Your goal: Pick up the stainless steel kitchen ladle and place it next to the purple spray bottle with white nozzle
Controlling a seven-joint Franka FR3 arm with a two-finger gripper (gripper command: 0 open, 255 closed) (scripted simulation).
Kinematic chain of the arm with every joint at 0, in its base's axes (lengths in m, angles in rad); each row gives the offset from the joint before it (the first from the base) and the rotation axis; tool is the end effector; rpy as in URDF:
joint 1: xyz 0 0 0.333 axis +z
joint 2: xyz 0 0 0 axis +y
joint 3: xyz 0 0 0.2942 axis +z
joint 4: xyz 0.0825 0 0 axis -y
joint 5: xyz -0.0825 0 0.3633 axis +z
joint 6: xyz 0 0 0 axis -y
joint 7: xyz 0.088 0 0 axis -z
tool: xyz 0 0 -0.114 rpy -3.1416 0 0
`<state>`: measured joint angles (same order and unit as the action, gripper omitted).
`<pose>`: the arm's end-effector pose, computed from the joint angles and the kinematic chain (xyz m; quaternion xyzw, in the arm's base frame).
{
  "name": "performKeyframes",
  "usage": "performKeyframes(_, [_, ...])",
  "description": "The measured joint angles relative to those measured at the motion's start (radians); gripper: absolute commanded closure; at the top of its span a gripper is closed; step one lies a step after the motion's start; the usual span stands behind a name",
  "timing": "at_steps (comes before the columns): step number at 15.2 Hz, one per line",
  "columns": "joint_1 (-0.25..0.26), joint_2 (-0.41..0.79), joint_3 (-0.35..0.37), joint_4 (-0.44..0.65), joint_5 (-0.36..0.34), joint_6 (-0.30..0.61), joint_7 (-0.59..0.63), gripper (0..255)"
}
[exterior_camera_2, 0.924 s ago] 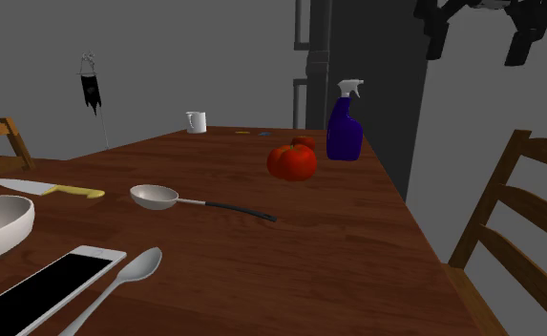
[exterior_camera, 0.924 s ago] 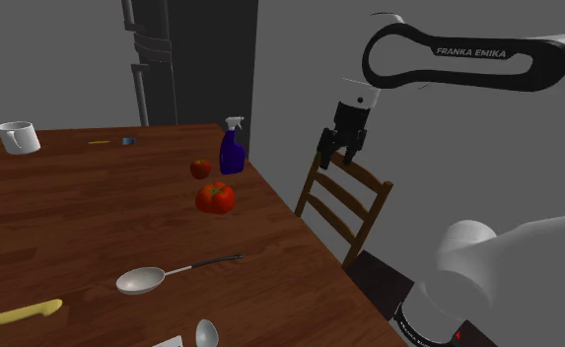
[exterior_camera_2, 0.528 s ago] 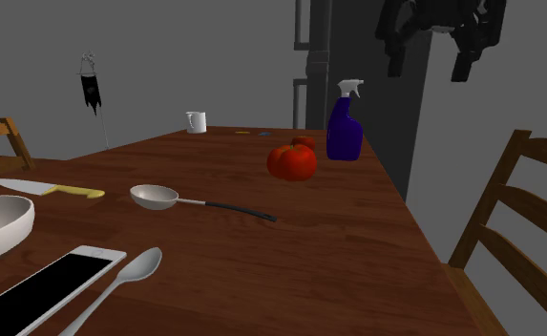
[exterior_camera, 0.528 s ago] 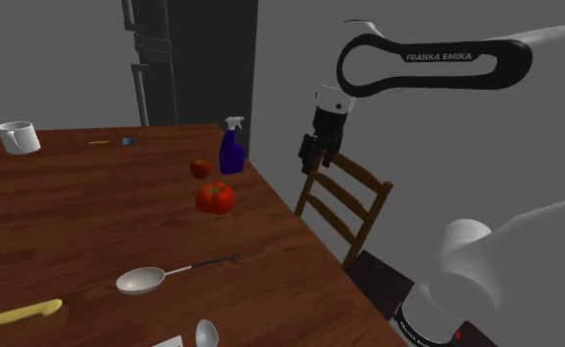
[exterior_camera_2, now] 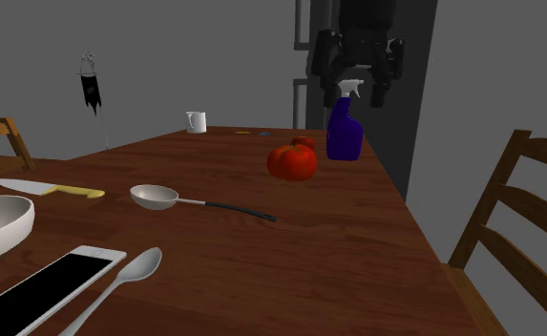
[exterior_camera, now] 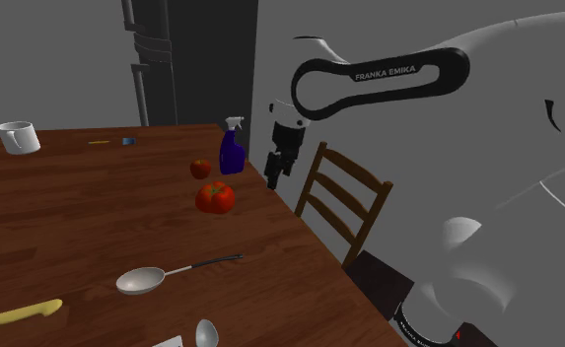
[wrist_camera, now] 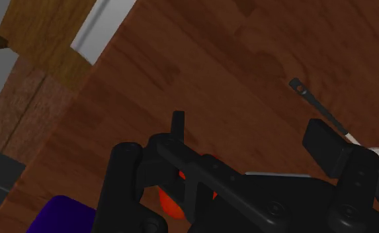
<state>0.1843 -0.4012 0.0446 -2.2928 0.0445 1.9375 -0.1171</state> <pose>0.4130 0.1009 0.4898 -0.9863 -0.1631 -0.0221 0.0135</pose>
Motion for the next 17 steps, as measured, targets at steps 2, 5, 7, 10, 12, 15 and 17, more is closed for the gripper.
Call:
performKeyframes(2, [0.024,0.063,0.018,0.024,-0.006,0.042,-0.039,0])
performKeyframes(5, [0.059,0.134,0.048,0.053,-0.018,0.092,-0.094,0])
performKeyframes(7, [0.084,0.186,0.073,0.077,-0.028,0.122,-0.122,0])
performKeyframes(10, [0.116,0.253,0.102,0.096,-0.048,0.176,-0.173,0])
performKeyframes(12, [0.136,0.306,0.124,0.129,-0.066,0.198,-0.204,0])
performKeyframes(15, [0.169,0.367,0.158,0.149,-0.095,0.242,-0.242,0])
performKeyframes(17, [0.187,0.405,0.176,0.164,-0.118,0.267,-0.275,0])
